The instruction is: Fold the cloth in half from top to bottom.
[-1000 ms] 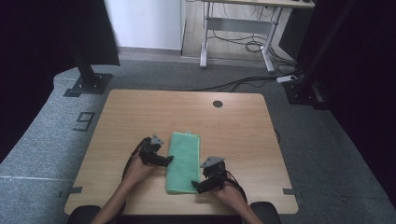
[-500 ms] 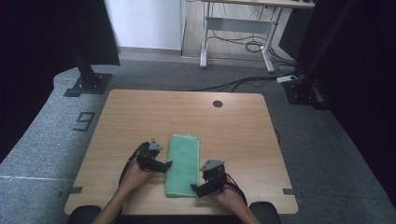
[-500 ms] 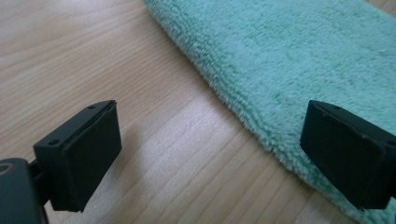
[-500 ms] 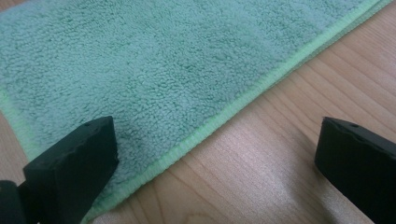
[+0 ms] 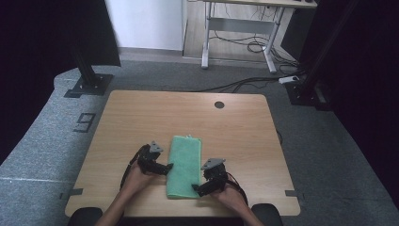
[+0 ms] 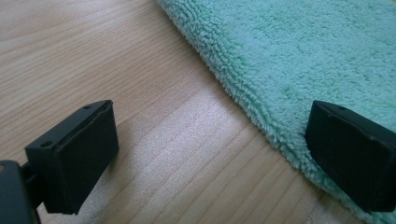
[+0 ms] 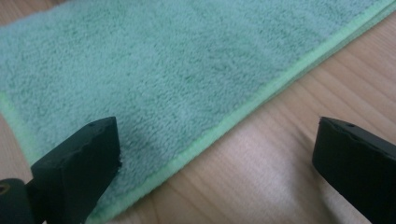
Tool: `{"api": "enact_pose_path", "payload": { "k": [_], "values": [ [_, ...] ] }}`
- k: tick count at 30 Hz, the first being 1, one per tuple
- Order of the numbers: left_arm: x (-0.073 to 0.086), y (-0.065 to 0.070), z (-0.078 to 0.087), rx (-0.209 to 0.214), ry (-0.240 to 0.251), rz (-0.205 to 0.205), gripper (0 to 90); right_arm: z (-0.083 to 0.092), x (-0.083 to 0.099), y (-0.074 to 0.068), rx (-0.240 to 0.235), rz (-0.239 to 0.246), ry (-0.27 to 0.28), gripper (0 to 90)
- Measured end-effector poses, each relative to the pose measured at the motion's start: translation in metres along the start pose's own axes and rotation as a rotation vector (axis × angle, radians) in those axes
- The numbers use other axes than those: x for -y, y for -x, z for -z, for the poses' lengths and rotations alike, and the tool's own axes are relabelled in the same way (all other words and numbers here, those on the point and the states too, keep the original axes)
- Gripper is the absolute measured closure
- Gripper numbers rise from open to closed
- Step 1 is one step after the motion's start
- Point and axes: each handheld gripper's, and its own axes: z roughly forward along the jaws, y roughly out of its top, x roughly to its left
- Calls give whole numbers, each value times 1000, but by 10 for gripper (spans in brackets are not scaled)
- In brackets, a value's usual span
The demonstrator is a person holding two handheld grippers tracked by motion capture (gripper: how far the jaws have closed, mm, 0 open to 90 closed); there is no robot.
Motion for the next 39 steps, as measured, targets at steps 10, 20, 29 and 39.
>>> {"api": "enact_pose_path", "payload": {
  "k": [10, 20, 29, 39],
  "values": [
    [0, 0, 0, -3, 0, 1, 29, -5, -23, 20, 33, -12, 19, 12],
    [0, 0, 0, -5, -2, 2, 29, -12, -39, 51, 67, -47, 38, 124],
    [0, 1, 0, -6, -1, 4, 29, -16, -56, 73, 77, -72, 54, 272],
    [0, 1, 0, -6, -1, 5, 29, -28, -71, 93, 89, -86, 50, 499]
  ]
}}
